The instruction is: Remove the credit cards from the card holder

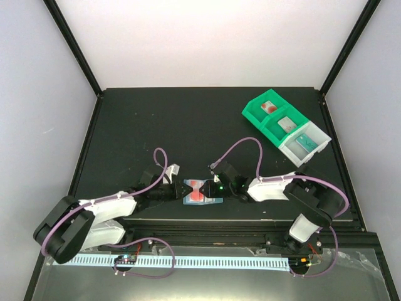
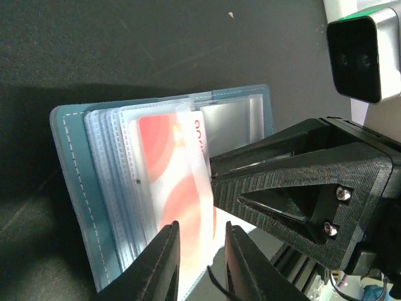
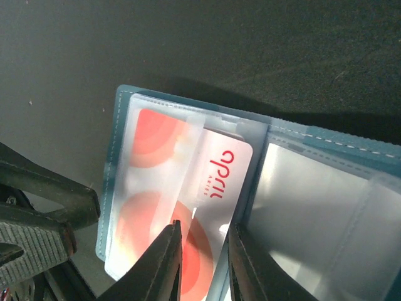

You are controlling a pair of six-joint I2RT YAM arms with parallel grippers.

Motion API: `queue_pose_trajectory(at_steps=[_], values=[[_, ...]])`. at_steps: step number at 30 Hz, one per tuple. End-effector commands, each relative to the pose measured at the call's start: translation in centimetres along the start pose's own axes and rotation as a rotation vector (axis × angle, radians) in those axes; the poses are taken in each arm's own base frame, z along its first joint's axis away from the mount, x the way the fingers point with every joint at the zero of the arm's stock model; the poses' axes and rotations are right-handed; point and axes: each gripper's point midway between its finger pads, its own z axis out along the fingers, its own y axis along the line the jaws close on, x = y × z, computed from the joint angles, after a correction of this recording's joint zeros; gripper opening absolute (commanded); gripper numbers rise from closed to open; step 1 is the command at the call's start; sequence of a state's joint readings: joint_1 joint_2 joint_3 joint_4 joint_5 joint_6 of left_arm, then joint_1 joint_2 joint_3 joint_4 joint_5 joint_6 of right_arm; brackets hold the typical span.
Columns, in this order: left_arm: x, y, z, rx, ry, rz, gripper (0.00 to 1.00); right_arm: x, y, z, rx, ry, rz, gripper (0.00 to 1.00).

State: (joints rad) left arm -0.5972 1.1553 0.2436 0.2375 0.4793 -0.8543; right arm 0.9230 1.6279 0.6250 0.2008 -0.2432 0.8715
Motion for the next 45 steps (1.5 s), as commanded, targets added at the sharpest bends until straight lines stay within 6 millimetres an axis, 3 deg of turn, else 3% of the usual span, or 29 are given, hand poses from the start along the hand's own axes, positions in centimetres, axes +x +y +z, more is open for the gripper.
queue_pose_trajectory(at_steps=[1,14,24,35,39,45], values=[[-0.2,-1.2,0.7,0.057,0.01,0.064,0.2,0.1,-0.4,0.6,-0.014,-0.008,0.01,0.24],[0.8,2.4,1.7,-0.067,0.038,0.041,0.18,-0.1,-0.8,0.4,0.003,-0.02,0.005,0.18],[0.9,3.7,1.4,-0.126,0.029,0.036,0.2,-0.4,-2.0,-0.5,0.014,-0.045,0.02,0.01],[1.0,4.8,1.2,-0.188,0.029,0.023,0.21,-0.2,-1.9,-0.9,-0.032,-0.042,0.027,0.02],[1.0,4.7,1.2,-0.185,0.033,0.025,0.21,0.0,-2.2,-0.6,-0.051,-0.033,0.048,0.1],[1.0,4.7,1.2,-0.187,0.033,0.023,0.21,0.0,-2.3,-0.3,-0.066,-0.032,0.059,0.12]])
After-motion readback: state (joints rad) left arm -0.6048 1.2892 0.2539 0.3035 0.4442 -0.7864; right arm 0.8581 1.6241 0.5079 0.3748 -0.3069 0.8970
